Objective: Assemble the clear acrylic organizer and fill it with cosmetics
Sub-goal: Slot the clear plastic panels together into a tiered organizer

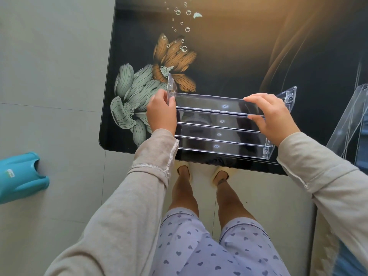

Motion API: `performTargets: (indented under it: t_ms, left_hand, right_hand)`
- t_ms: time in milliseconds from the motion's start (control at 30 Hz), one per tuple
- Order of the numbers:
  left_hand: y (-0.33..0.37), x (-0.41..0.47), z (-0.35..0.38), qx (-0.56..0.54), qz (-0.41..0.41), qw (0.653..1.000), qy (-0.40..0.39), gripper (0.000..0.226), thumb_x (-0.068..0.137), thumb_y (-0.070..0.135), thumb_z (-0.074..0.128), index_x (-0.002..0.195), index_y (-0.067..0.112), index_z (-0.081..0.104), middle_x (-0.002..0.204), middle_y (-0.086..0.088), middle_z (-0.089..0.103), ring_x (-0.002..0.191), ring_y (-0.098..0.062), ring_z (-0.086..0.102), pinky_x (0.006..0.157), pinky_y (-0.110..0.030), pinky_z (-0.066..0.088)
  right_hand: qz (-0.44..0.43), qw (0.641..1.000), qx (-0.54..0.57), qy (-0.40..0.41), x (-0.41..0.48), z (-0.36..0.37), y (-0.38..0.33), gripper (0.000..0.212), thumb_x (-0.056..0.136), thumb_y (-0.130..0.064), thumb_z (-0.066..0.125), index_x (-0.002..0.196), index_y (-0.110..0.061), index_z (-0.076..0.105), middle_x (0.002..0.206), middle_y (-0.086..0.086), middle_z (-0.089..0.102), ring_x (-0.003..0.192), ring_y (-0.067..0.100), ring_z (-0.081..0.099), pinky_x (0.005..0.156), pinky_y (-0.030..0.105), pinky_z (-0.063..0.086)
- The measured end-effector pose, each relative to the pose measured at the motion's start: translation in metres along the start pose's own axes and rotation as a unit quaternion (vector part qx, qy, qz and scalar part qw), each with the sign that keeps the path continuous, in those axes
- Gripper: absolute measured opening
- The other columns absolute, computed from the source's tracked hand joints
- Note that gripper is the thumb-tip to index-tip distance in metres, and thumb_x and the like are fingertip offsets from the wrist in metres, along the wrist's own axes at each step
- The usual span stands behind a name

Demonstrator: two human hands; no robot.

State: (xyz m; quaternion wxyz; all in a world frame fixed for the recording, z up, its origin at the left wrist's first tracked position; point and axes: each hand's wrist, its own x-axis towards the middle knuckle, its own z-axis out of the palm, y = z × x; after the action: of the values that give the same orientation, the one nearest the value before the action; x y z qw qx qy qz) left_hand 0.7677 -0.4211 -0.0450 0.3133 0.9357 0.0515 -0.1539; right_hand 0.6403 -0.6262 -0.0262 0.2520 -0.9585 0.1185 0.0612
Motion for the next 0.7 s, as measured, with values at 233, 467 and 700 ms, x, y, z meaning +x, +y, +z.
performTargets:
  t_ms: [233,467,700]
  left_hand:
    - [0.004,-0.007,0.004,0.011,0.018,1.000,-0.001,0.026,0.092,0.023,0.052,0.111,0.008,0.055,0.112,-0.012,0.062,0.098,-0.021,0.055,0.078,-0.028,0.044]
    - [0.023,-0.046,0.019,0.082,0.310,0.942,0.103,0.030,0.082,0.017,0.057,0.108,0.003,0.063,0.111,-0.017,0.064,0.105,-0.036,0.059,0.092,-0.047,0.043]
    - [0.083,-0.079,0.078,0.120,0.413,0.890,-0.153,0.043,0.085,0.031,0.059,0.124,0.013,0.056,0.128,-0.008,0.057,0.124,-0.026,0.047,0.109,-0.039,0.030]
  right_hand:
    - [0.002,1.000,0.003,0.030,-0.010,-0.003,0.001,0.042,0.076,-0.003,0.070,0.117,0.003,0.058,0.116,0.022,0.062,0.114,0.038,0.054,0.105,0.045,0.036]
    - [0.252,0.913,0.207,0.244,-0.047,-0.012,0.014,0.028,0.090,-0.009,0.052,0.116,-0.003,0.057,0.118,0.014,0.060,0.108,0.019,0.054,0.091,0.013,0.039]
    - [0.393,0.847,0.352,0.069,-0.024,-0.034,0.040,0.040,0.095,-0.031,0.041,0.135,-0.024,0.038,0.112,0.002,0.054,0.104,0.024,0.059,0.071,0.034,0.055]
